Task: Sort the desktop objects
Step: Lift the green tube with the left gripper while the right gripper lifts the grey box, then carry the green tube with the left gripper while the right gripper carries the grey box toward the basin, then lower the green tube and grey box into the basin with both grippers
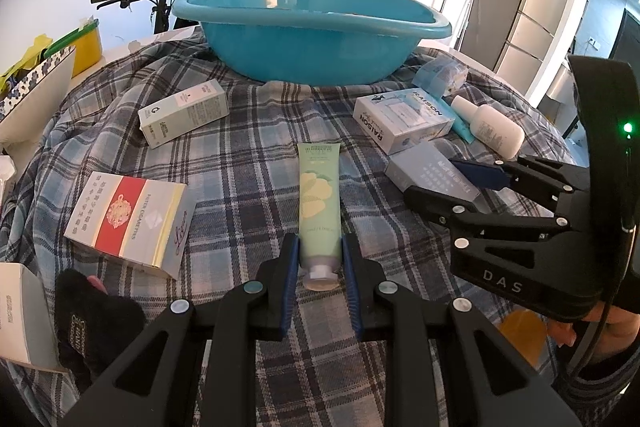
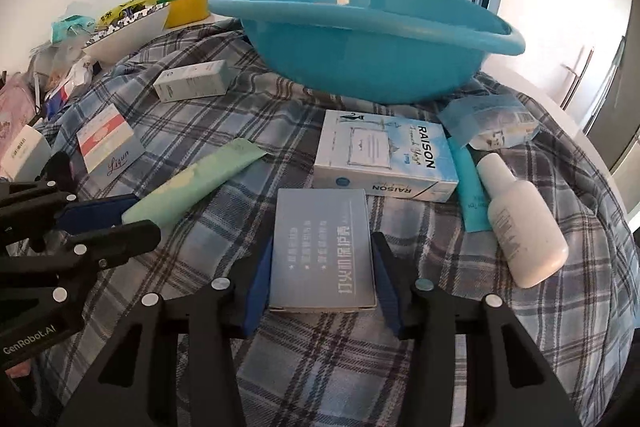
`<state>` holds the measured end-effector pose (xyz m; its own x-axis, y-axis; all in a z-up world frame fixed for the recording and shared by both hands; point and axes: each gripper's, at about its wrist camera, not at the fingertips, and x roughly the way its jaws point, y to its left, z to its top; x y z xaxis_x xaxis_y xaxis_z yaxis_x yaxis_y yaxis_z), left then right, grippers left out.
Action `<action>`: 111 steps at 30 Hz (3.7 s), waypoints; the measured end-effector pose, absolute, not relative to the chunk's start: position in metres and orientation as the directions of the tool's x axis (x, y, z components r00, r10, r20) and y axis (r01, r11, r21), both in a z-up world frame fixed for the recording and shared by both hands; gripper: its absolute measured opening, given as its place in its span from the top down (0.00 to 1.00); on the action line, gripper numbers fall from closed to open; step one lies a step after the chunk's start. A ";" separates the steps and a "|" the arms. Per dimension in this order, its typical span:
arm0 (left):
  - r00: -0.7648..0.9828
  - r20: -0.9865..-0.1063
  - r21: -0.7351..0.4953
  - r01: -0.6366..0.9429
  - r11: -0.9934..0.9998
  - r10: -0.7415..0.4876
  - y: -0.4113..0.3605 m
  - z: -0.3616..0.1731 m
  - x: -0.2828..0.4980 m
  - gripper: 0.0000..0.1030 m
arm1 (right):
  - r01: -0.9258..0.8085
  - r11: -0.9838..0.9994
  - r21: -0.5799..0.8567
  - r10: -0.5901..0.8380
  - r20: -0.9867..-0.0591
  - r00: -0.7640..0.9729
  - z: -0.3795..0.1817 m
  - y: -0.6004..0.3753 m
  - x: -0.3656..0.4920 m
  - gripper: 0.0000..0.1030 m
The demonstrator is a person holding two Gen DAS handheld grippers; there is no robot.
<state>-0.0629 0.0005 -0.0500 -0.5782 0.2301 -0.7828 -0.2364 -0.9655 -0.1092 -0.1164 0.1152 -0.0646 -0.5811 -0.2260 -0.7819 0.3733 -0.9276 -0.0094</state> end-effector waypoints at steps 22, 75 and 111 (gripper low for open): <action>-0.672 -0.713 -0.110 -0.170 -0.979 0.197 0.001 -0.032 -0.054 0.78 | 0.225 -0.973 0.053 -0.196 -0.710 -0.677 -0.046 0.153 -0.106 0.56; -0.937 -0.262 -0.013 -0.236 -0.972 0.231 0.021 0.105 -0.021 0.78 | 0.185 -0.979 0.082 -0.201 -0.309 -0.929 0.091 0.179 -0.050 0.56; -0.959 -0.125 -0.001 -0.258 -0.966 0.256 0.026 0.226 -0.084 0.78 | 0.232 -0.972 0.047 -0.235 -0.092 -0.968 0.216 0.152 -0.090 0.56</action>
